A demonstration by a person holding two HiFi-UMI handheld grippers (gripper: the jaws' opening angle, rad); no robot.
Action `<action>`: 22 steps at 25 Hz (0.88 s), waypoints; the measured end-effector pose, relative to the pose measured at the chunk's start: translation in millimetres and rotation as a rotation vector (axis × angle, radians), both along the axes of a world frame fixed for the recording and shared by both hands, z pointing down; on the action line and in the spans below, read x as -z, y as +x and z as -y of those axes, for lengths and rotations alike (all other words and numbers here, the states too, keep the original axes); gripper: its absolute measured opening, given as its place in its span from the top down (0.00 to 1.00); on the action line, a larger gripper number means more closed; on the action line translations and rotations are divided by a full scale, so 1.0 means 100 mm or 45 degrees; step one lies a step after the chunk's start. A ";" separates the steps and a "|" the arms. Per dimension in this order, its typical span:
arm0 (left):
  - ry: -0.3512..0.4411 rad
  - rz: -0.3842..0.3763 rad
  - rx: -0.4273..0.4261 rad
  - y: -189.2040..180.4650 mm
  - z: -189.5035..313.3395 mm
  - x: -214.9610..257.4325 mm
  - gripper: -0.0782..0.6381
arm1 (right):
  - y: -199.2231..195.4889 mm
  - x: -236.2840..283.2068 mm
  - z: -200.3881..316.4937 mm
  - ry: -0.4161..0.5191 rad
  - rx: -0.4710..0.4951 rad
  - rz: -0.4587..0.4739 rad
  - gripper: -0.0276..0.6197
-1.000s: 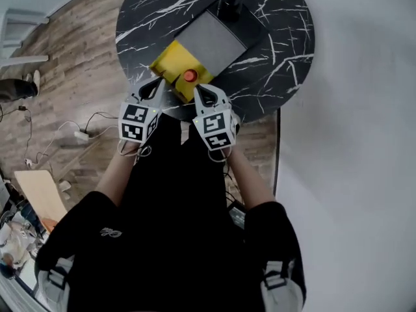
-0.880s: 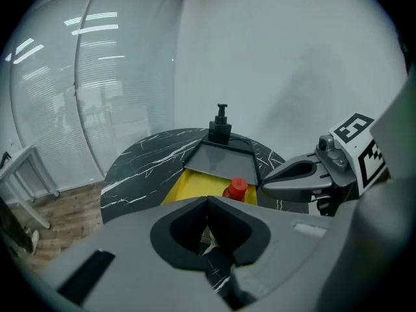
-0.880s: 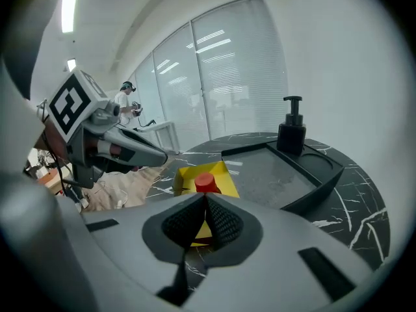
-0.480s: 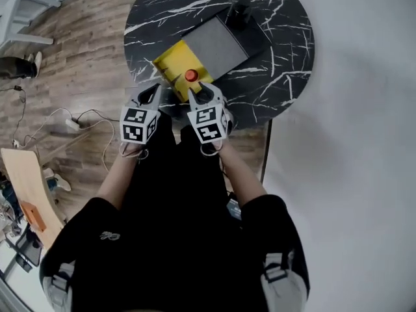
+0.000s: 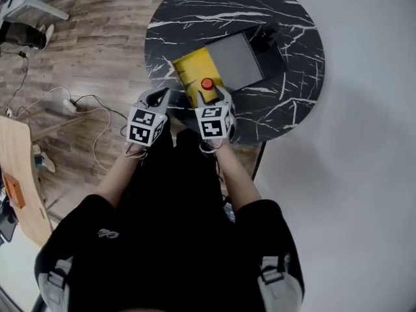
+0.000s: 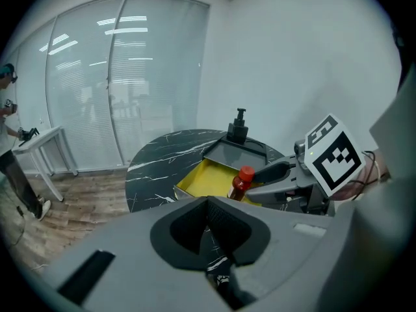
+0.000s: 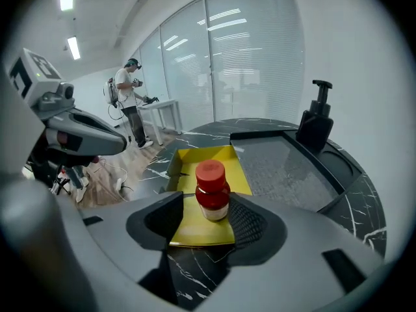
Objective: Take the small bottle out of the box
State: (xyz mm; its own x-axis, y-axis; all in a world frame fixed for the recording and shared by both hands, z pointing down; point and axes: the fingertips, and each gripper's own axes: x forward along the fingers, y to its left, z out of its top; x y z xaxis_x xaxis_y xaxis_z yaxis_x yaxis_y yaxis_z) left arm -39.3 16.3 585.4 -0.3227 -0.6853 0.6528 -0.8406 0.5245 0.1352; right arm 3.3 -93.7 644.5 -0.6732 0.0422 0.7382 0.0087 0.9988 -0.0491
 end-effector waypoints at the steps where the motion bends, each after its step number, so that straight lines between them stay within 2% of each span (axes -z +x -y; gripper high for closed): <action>1: -0.001 -0.001 0.000 -0.01 -0.01 -0.01 0.89 | -0.02 -0.03 0.01 -0.001 -0.010 -0.012 0.63; 13: 0.003 -0.023 -0.051 -0.23 -0.07 -0.04 0.89 | -0.25 -0.23 0.07 0.053 -0.062 -0.137 0.61; 22: -0.003 -0.030 -0.052 -0.42 -0.16 -0.05 0.89 | -0.22 -0.32 0.11 0.065 -0.112 -0.194 0.63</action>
State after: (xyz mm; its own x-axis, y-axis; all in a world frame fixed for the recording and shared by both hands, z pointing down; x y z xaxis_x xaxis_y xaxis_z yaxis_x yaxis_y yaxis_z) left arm -81.5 32.1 590.1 -0.2788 -0.6960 0.6617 -0.8581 0.4900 0.1538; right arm -18.9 -104.7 676.3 -0.5525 -0.0523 0.8319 -0.0825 0.9966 0.0079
